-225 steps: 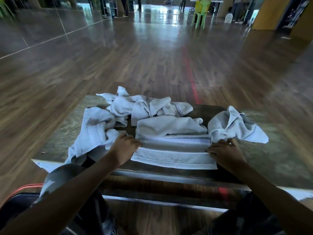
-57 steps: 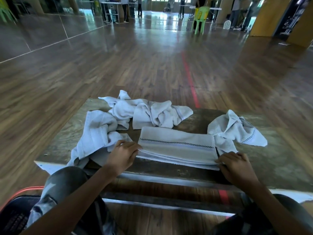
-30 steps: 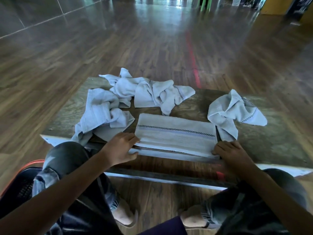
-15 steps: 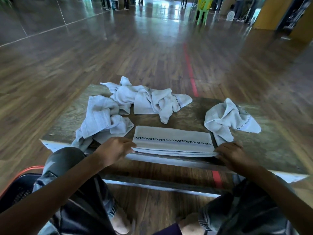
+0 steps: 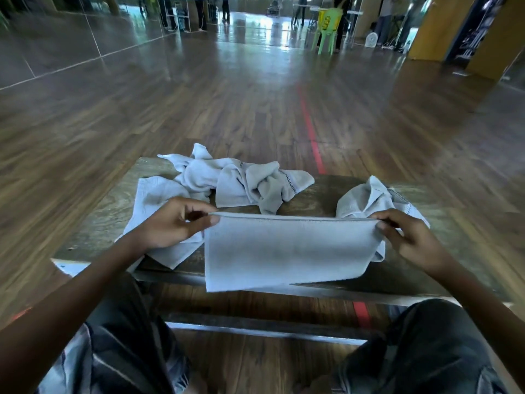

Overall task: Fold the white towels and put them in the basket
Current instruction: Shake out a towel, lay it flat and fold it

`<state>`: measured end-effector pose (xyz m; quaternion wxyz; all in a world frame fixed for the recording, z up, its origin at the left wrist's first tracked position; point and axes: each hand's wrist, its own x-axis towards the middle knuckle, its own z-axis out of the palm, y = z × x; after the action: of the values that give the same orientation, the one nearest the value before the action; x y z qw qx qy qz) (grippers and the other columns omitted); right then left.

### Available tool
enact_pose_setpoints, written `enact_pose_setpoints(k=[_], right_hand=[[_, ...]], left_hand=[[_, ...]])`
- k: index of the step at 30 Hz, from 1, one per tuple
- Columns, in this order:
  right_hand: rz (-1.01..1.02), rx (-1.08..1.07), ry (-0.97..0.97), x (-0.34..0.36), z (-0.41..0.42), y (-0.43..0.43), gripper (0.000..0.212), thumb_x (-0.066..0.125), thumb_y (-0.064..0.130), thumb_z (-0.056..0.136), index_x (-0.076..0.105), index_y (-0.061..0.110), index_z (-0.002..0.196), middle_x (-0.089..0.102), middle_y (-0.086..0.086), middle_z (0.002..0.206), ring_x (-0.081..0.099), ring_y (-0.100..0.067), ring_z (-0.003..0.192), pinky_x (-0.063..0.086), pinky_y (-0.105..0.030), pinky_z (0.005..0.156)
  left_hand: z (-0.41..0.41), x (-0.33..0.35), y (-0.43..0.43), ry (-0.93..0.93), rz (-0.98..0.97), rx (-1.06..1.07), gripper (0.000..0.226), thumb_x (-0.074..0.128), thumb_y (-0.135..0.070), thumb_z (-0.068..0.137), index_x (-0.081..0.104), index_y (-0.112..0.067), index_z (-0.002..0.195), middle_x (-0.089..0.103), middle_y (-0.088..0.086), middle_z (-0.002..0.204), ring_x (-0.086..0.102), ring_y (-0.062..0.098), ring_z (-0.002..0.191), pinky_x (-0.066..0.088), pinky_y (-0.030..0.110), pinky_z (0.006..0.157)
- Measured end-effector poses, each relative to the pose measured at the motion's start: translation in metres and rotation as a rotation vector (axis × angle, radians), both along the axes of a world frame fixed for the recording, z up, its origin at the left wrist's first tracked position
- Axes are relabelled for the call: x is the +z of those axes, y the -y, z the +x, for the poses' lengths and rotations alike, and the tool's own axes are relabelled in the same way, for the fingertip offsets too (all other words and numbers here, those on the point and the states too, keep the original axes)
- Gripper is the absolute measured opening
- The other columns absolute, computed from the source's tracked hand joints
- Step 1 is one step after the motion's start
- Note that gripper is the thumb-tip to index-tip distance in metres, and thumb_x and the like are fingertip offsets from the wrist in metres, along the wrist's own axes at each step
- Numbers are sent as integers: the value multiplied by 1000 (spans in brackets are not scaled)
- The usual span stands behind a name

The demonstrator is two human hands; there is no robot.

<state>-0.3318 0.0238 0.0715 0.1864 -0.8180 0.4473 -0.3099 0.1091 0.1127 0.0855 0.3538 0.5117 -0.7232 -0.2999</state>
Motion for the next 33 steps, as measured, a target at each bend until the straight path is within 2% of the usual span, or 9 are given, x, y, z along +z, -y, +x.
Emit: enact_pose_setpoints(k=[3, 6, 8, 12, 17, 20, 22, 27, 33], right_hand=[[152, -5, -107, -15, 2, 6, 19, 52, 5, 94, 65, 18, 100, 67, 14, 89, 58, 9, 86, 38, -2, 75], [239, -62, -172, -46, 9, 12, 17, 53, 11, 95, 63, 24, 97, 64, 7, 89, 60, -14, 90, 37, -12, 73], [267, -123, -157, -65, 18, 14, 17, 52, 15, 95, 64, 26, 100, 65, 5, 96, 57, -14, 92, 35, -18, 73], [197, -192, -231, -78, 28, 21, 21, 52, 18, 95, 67, 15, 109, 68, 1, 109, 51, -6, 92, 32, -21, 77], [143, -221, -346, -83, 36, 32, 22, 51, 22, 95, 68, 18, 108, 68, 1, 108, 59, -18, 99, 42, -31, 82], [82, -198, -427, -88, 40, 34, 19, 52, 22, 93, 69, 19, 102, 69, 0, 103, 60, -19, 94, 46, -36, 85], [92, -194, -414, -88, 38, 38, 17, 54, 21, 92, 70, 18, 99, 69, 0, 100, 61, -19, 91, 47, -36, 83], [72, -186, -424, -89, 39, 41, 15, 57, 21, 91, 70, 18, 98, 68, 0, 97, 60, -21, 91, 47, -38, 80], [-50, -125, -490, -88, 51, 42, 21, 65, 22, 84, 70, 20, 105, 64, 1, 106, 54, -24, 105, 32, -39, 86]], left_hand=[[-3, -29, 11, 132, 96, -1, 43, 56, -45, 88, 68, -5, 85, 63, 17, 76, 60, 31, 70, 51, 40, 64], [-15, -67, 21, 339, 145, 138, 28, 56, -27, 94, 68, -3, 89, 63, 10, 71, 59, 20, 63, 47, 38, 63], [-26, -87, 24, 391, 139, 218, 23, 52, -20, 96, 65, -4, 85, 59, 5, 69, 54, 15, 62, 43, 33, 61], [-37, -108, 32, 437, 123, 351, 23, 45, -22, 97, 60, -11, 83, 59, 5, 78, 56, 20, 73, 39, 30, 59], [-42, -112, 51, 667, 82, 434, 24, 40, -25, 99, 59, -13, 107, 54, 5, 105, 57, 23, 93, 48, 35, 71], [-44, -111, 57, 864, -20, 433, 11, 62, -14, 87, 66, -11, 97, 59, 7, 101, 59, 27, 92, 53, 40, 69], [-46, -114, 57, 933, -123, 399, 19, 77, -9, 70, 71, -14, 87, 66, 5, 90, 64, 27, 82, 53, 39, 64], [-44, -118, 60, 839, -230, 339, 11, 62, -19, 86, 72, -21, 91, 69, -3, 94, 64, 22, 87, 43, 38, 76], [-51, -116, 62, 748, -253, 260, 23, 50, -30, 91, 71, -24, 86, 69, -10, 90, 63, 16, 89, 39, 36, 82]])
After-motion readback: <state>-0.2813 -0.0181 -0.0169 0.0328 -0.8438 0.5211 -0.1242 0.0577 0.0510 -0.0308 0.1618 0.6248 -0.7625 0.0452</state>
